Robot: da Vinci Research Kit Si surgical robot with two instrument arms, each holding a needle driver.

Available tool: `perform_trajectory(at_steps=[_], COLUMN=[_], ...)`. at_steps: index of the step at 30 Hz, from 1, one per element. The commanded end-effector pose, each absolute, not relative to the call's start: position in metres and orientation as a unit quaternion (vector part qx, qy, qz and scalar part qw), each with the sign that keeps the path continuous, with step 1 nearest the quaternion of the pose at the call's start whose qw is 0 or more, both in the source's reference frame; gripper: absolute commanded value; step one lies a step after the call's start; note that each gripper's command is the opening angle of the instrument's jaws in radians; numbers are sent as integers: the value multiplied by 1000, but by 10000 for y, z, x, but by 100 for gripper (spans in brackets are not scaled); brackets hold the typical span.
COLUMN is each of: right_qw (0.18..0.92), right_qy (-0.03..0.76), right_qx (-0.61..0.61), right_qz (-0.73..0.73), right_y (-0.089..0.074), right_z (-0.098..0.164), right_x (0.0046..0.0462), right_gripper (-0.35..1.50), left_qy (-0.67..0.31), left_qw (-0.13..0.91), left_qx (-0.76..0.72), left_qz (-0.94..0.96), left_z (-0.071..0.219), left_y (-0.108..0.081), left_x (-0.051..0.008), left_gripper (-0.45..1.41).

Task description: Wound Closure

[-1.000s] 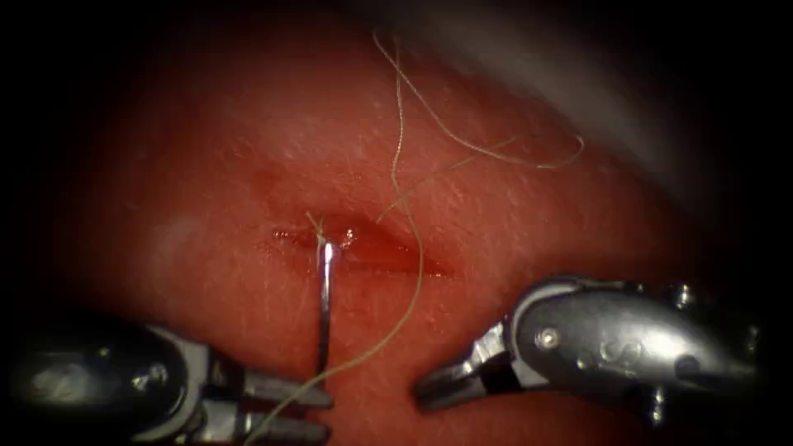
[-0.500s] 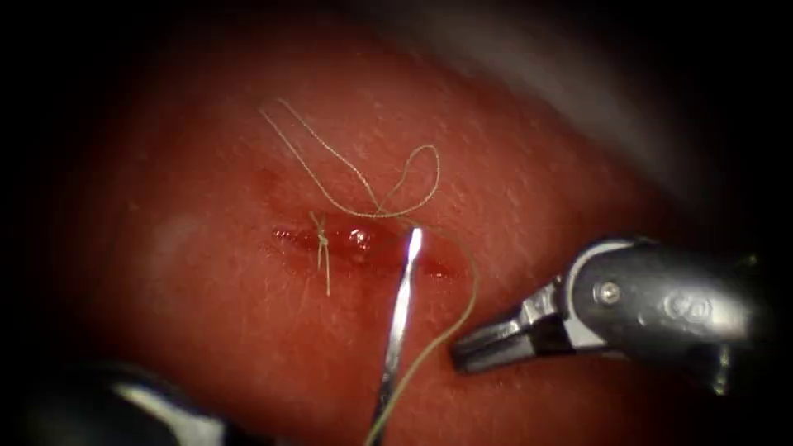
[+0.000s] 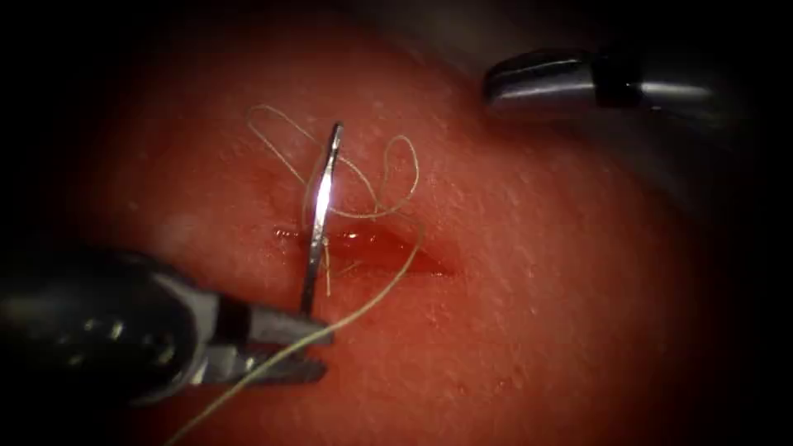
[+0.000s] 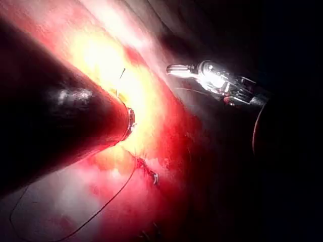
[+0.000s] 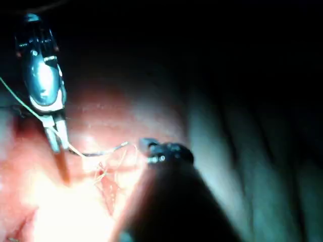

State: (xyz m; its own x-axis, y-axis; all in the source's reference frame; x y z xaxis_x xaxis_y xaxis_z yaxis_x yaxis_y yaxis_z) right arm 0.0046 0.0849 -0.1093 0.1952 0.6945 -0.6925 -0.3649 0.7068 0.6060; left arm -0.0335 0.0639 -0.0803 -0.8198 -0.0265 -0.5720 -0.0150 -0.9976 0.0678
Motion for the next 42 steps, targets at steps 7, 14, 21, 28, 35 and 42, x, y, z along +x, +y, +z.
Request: perform_trajectory(at_steps=[7,14,21,28,35,42], right_qw=[693,589,556,514,478,470], right_qy=[479,481,486,507,524,533], right_qx=[262,361,403,419,440,442], right_qz=[471,540,540,550,551,547], right_y=[803,782,763,766,768,767], right_z=[-1036,-1016,-1003,-997,-999,-1002], right_x=[69,105,114,127,113,112], right_gripper=[27,81,94,98,86,79], left_qy=[-69,-83,-103,-115,-122,-124], left_qw=[7,15,21,36,42,39], left_qx=[287,296,314,327,335,336], left_qz=[-955,-951,-944,-937,-934,-933], left_z=[-788,-791,-793,-797,-799,-799], left_y=[642,638,636,630,628,625], left_x=[-333,-341,-343,-355,-358,-364], left_gripper=[-35,-35,-35,-35,-35,-35])
